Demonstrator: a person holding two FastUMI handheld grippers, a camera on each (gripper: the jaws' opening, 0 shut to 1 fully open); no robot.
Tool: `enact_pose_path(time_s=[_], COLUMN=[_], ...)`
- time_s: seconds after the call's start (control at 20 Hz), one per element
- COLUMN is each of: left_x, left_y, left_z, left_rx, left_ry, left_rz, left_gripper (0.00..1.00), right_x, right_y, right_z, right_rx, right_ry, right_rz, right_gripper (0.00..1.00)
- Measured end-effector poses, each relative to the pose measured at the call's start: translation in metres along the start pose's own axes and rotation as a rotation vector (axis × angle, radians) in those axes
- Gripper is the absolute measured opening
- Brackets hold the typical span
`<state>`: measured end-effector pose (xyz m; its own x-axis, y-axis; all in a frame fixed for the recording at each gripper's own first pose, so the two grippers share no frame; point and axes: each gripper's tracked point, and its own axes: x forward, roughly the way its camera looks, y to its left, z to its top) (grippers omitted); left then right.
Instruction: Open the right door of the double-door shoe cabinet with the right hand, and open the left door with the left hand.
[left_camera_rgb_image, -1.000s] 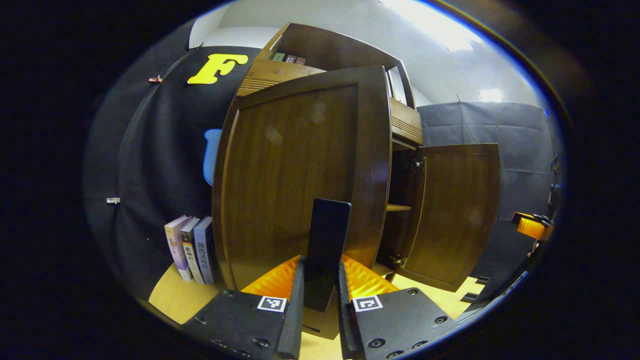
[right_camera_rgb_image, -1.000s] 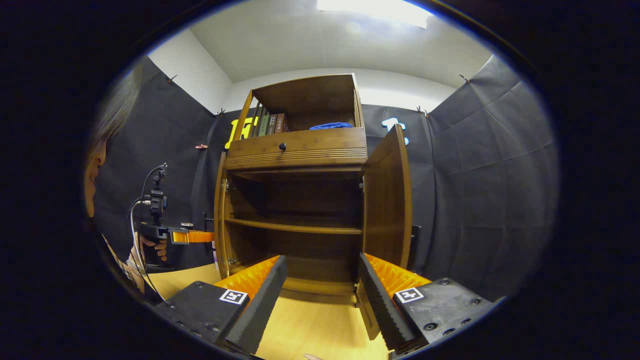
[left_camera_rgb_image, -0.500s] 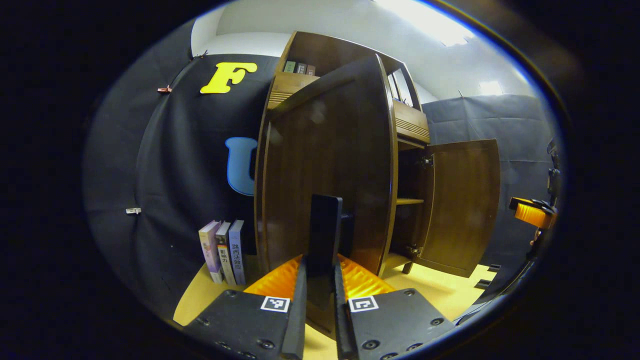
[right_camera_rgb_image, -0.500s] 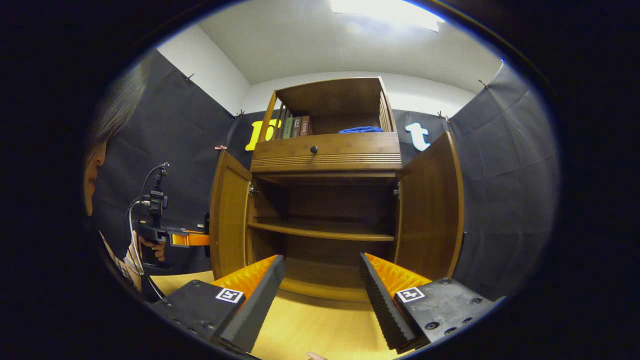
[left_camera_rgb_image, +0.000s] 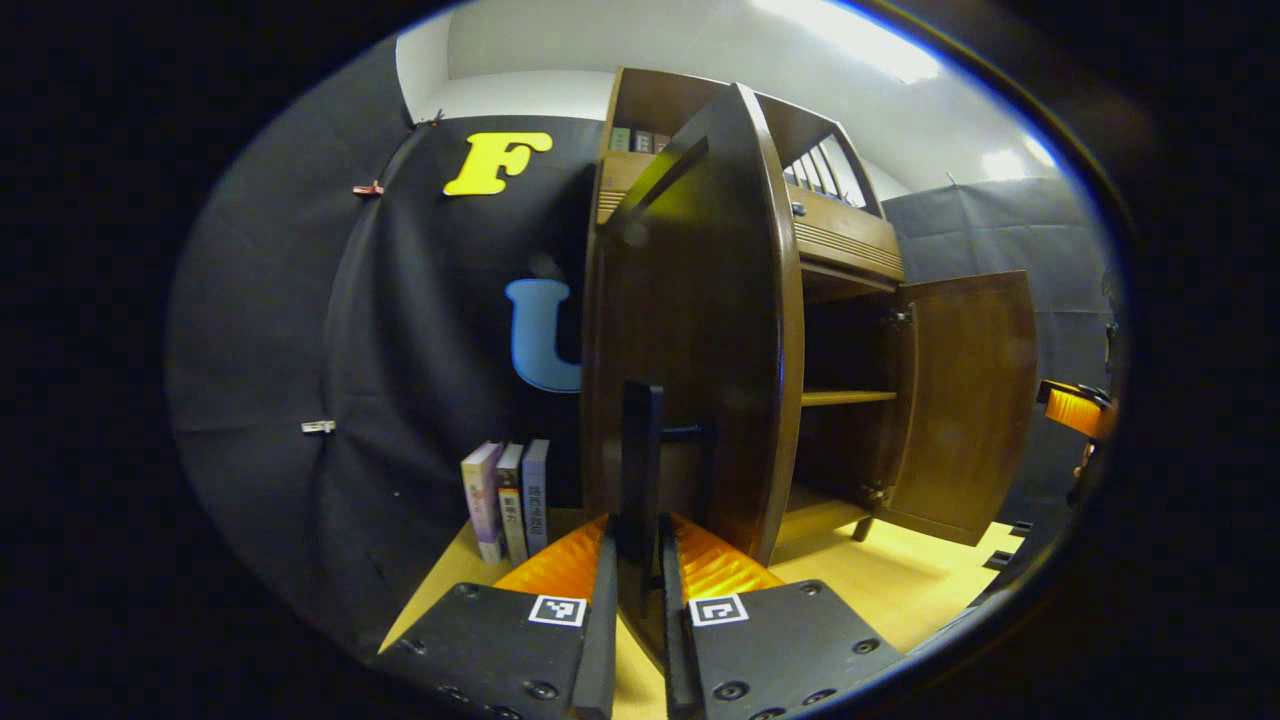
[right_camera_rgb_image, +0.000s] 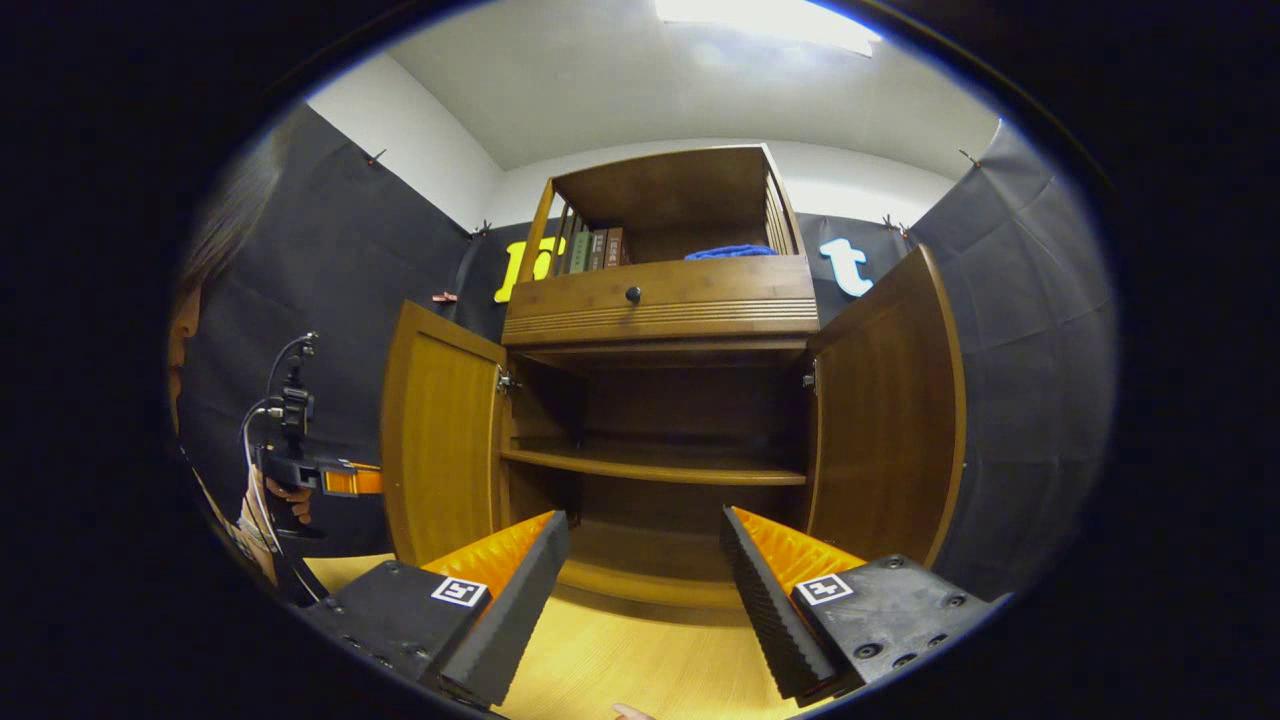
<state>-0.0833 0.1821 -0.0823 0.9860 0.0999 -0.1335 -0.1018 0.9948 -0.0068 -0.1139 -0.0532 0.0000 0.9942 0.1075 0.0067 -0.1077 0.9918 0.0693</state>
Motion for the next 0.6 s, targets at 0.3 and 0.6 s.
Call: enact_pose_path(time_s=[0.3,0.6], left_x=[-0.041,-0.071], left_y=[0.004,-0.044], left_z=[0.01,0.051], left_rx=[-0.02,-0.047], left_ry=[-0.013,-0.066], left_rz=[0.02,-0.066], left_gripper=[0.12,0.05], right_x=[0.022,0.047], right_y=[-0.003,-0.019], right_z=[-0.003,0.006], right_rx=[0.014,-0.028], right_ry=[0.017,-0.007], right_rz=[-0.005,-0.117], right_gripper=[0.98,1.0])
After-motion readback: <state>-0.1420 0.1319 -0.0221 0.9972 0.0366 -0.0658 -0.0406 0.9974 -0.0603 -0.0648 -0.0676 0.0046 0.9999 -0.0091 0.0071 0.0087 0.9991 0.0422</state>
